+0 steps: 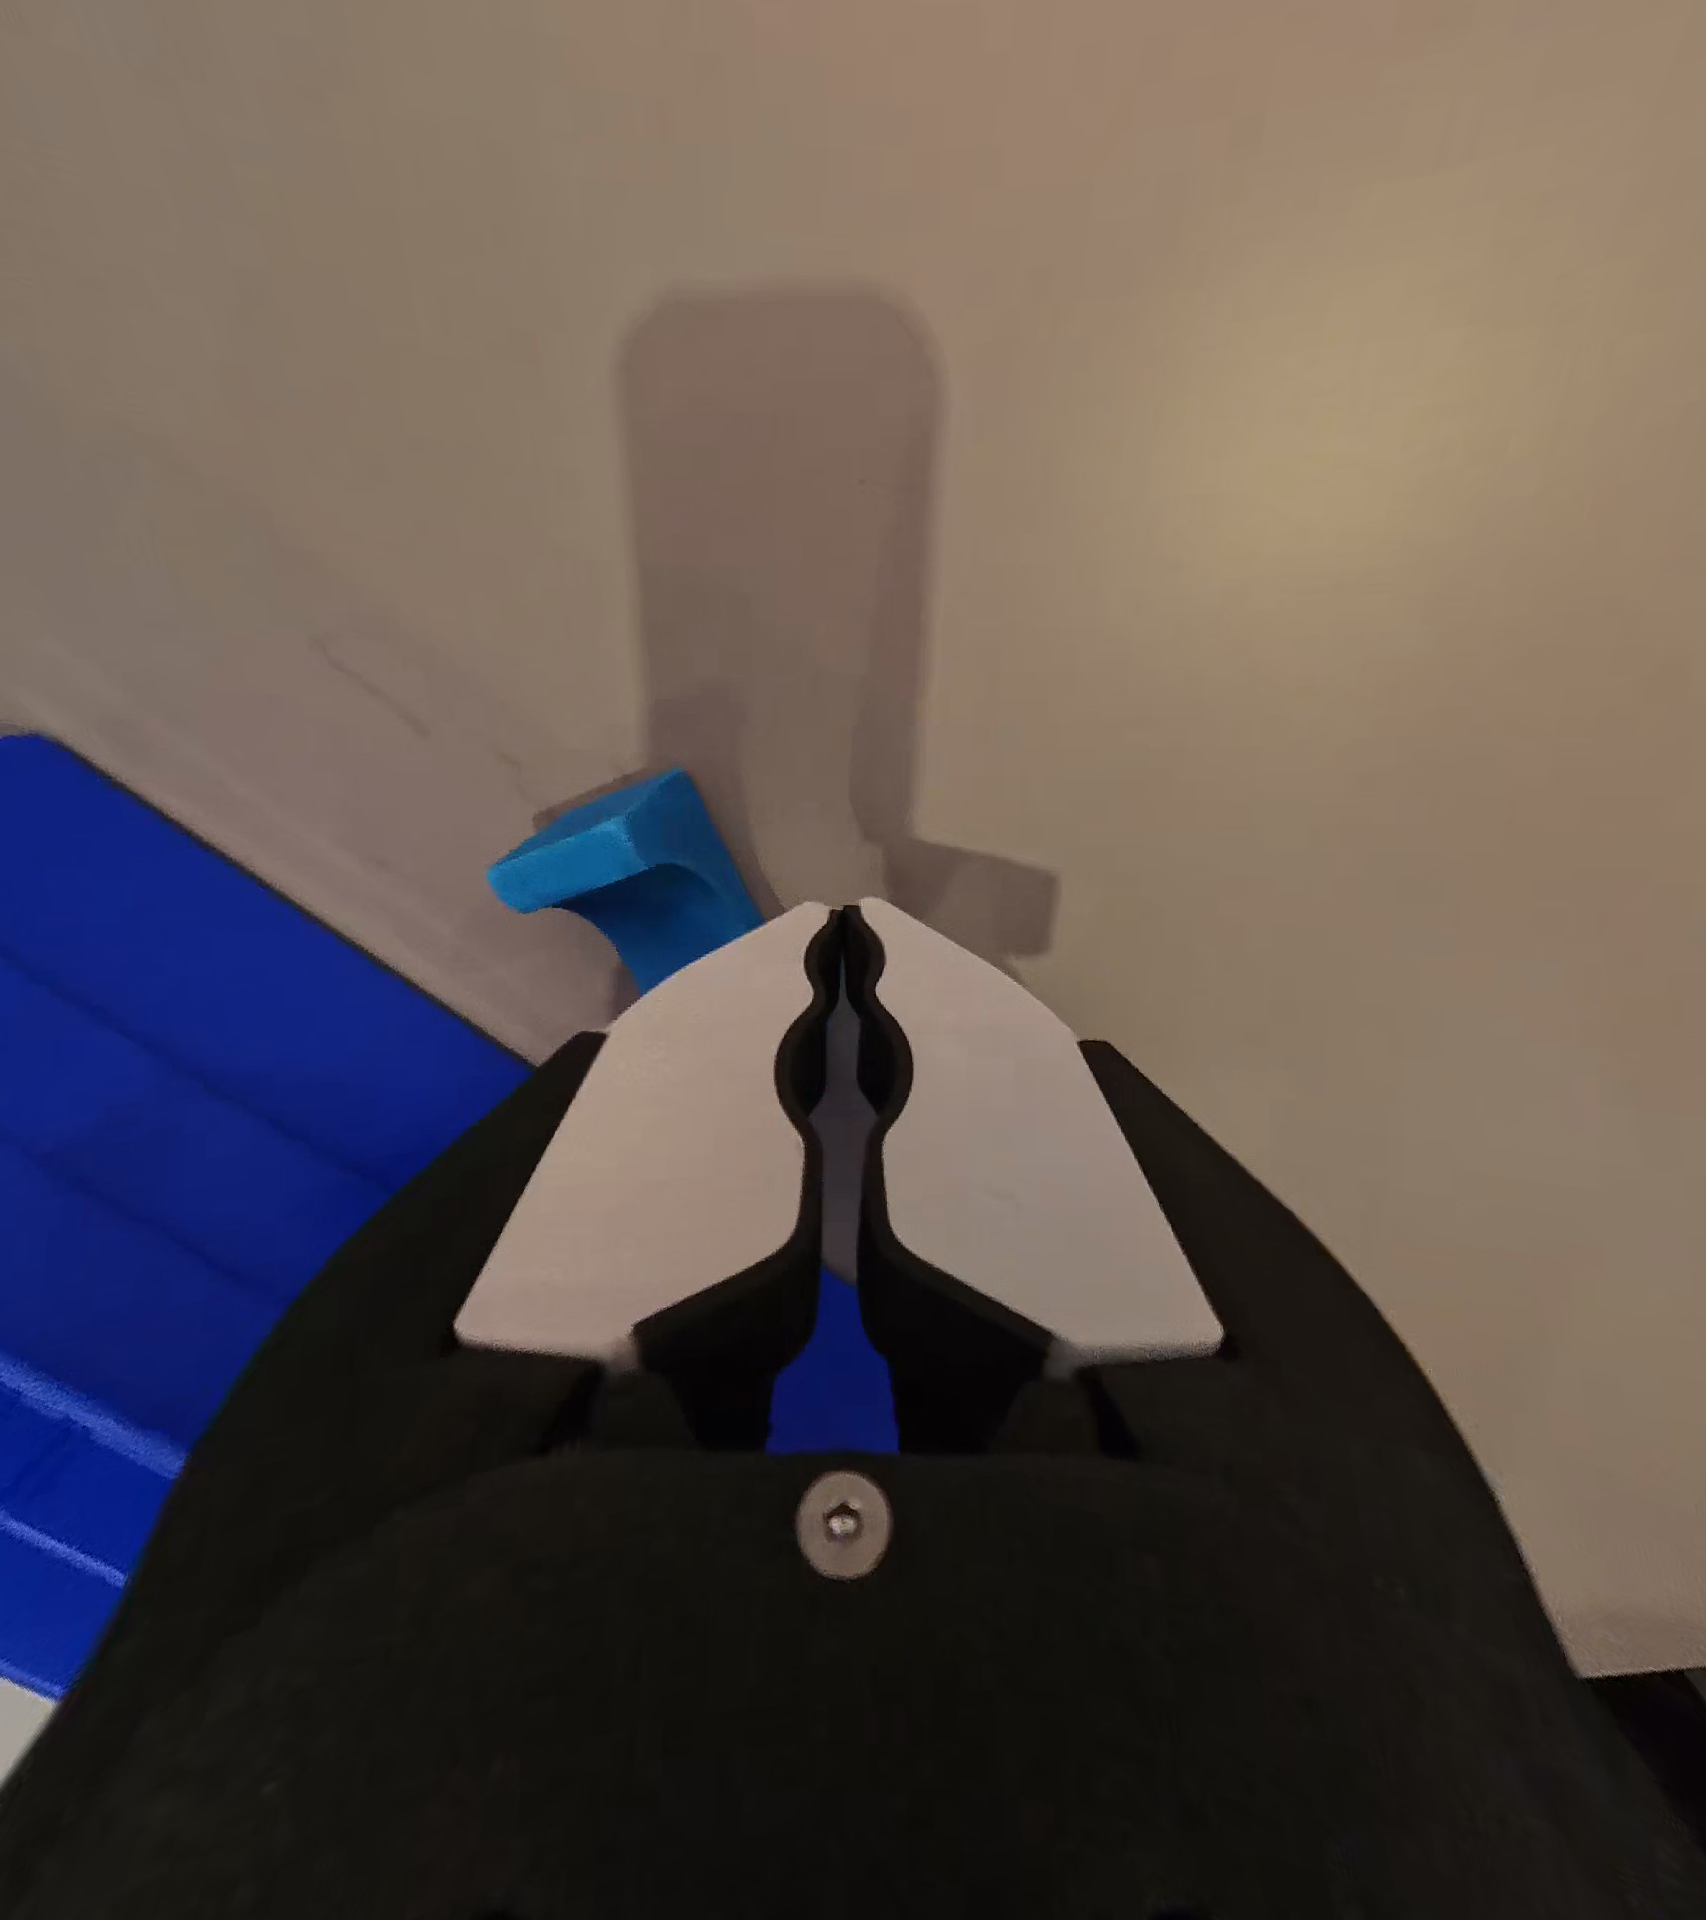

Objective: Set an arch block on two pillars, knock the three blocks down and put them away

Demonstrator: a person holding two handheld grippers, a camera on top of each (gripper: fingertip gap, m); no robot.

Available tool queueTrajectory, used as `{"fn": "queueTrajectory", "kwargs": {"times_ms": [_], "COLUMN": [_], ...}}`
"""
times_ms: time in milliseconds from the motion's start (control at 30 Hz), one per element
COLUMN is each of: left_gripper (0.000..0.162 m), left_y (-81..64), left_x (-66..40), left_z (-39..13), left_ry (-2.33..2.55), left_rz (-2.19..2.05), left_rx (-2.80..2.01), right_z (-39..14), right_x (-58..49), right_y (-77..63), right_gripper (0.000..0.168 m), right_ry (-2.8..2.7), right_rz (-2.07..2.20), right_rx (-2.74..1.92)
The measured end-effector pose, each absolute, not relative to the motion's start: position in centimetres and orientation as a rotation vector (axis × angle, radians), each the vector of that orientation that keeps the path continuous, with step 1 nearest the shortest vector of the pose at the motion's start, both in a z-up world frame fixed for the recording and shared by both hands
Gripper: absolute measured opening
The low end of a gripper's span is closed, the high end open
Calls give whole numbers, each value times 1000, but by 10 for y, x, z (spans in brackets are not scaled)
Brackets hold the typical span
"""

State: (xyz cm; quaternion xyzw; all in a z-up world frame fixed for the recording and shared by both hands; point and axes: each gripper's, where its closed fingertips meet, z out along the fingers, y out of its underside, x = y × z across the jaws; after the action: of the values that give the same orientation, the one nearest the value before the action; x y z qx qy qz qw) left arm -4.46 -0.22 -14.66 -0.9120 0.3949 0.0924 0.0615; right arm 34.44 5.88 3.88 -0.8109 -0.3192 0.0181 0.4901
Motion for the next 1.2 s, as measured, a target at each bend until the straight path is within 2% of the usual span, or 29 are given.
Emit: {"fn": "queueTrajectory", "kwargs": {"times_ms": [300,367,400,467,533,733,933,1000,1033,1200], "left_gripper": [1,21,26,51,65,57,53,46,37,37], "left_y": [4,5,7,11,11,1,-5,-9,-12,-12], "left_x": [-35,-45,-48,-51,-61,-81,-85,-83,-81,-81], "left_z": [-112,-112,-113,-119,-128,-154,-157,-158,-159,-159], "left_ry": [1110,1063,1040,1013,984,918,844,836,846,967], "left_rz": [62,83,96,141,252,423,362,306,267,299], "left_rx": [-2638,-2669,-2681,-2705,-2753,-2917,-2988,-3016,-3033,-3008], "right_z": [19,15,14,13,13,9,7,6,5,3], "right_x": [306,305,305,304,303,304,300,299,298,297], "right_y": [58,58,58,58,59,57,54,53,53,52], "right_gripper": [45,45,45,45,45,45,45,45,45,45], "right_ry": [-929,-939,-942,-948,-949,-974,-1027,-1041,-1047,-1066], "right_rz": [60,63,59,58,60,44,21,10,7,-3], "right_rx": [-1985,-1999,-2002,-2001,-2000,-2015,-2012,-2013,-2013,-2016]}}
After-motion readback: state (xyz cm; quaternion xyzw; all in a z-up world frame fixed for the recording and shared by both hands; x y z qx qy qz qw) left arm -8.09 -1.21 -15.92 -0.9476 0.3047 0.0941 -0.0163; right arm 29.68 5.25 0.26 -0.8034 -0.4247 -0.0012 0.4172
